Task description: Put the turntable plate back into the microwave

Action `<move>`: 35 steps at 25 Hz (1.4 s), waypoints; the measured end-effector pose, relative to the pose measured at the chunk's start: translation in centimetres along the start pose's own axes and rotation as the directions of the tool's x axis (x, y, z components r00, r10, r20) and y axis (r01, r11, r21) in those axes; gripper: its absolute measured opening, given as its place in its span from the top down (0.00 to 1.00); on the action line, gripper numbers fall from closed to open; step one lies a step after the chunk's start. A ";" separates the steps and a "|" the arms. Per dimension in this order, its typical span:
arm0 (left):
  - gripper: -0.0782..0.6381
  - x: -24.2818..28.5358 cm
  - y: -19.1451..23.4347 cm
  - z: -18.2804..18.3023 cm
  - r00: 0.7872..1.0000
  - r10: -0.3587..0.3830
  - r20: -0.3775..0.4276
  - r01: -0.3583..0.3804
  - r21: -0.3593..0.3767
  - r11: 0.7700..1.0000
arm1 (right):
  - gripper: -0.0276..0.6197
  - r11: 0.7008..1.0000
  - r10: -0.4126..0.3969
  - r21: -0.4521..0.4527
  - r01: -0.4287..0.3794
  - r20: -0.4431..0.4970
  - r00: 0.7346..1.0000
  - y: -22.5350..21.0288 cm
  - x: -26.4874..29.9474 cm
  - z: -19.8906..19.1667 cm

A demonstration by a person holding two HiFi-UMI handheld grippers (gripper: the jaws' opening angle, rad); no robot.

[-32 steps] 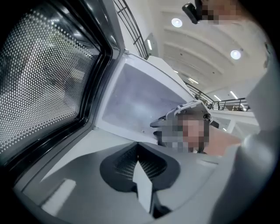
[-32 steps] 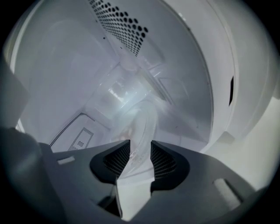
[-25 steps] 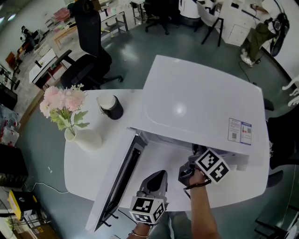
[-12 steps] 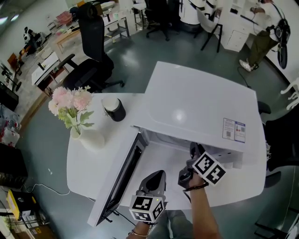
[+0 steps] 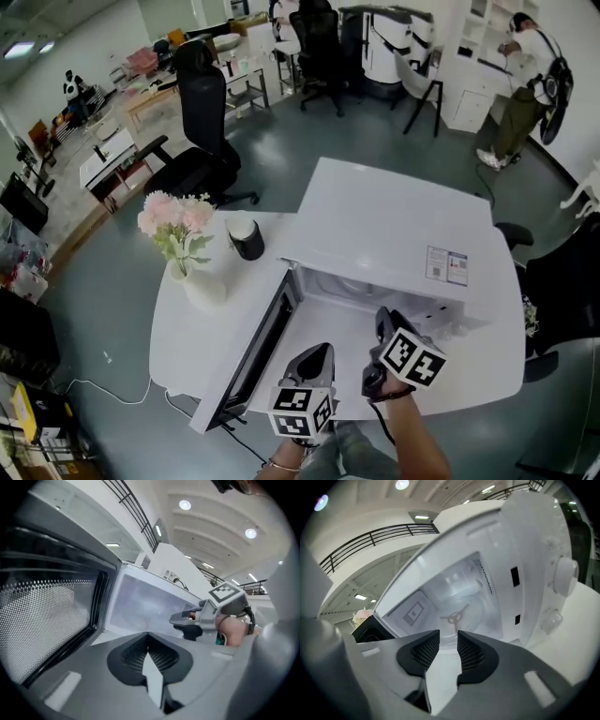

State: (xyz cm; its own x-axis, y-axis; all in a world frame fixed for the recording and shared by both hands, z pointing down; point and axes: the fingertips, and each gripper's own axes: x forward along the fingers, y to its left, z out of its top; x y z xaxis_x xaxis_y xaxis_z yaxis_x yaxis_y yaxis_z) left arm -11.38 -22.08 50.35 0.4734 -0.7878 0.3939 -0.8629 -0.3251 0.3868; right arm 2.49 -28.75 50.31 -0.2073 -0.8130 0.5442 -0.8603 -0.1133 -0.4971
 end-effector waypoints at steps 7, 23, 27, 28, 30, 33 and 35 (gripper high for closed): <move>0.89 -2.1 -1.1 2.6 0.999 0.020 0.048 -0.021 0.016 1.000 | 0.76 0.973 0.086 -0.216 -0.076 0.036 0.996 2.9 -5.9 1.3; 0.89 -3.3 -4.2 9.4 0.992 0.003 0.128 -0.016 0.106 0.994 | 0.92 0.941 0.137 -0.329 -0.081 0.153 0.979 3.2 -13.1 4.3; 0.89 -3.2 -4.5 10.0 0.991 -0.001 0.135 -0.016 0.119 0.993 | 0.94 0.946 0.112 -0.319 -0.051 0.173 0.979 2.1 -13.6 4.7; 0.89 -3.2 -4.5 10.1 0.991 -0.001 0.137 -0.016 0.120 0.993 | 0.94 0.948 0.105 -0.316 -0.045 0.177 0.979 1.8 -13.6 4.8; 0.89 -3.0 -4.5 10.3 0.990 -0.001 0.140 -0.017 0.122 0.992 | 0.94 0.950 0.095 -0.310 -0.034 0.185 0.978 1.3 -13.7 5.0; 0.89 -2.9 -4.5 10.4 0.990 0.001 0.140 -0.018 0.123 0.992 | 0.94 0.954 0.084 -0.300 -0.023 0.191 0.978 0.8 -13.8 5.1; 0.89 -2.8 -4.4 10.4 0.990 0.003 0.140 -0.020 0.122 0.992 | 0.94 0.955 0.083 -0.297 -0.023 0.190 0.978 0.8 -13.7 5.1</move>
State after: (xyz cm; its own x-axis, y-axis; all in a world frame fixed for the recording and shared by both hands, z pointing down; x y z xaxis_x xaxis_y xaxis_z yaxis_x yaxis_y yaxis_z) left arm -10.77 -23.83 38.88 0.4418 -0.8541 0.2742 -0.8872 -0.3708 0.2745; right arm 7.02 -20.61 39.05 -0.1856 -0.9132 0.3627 -0.9548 0.0803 -0.2862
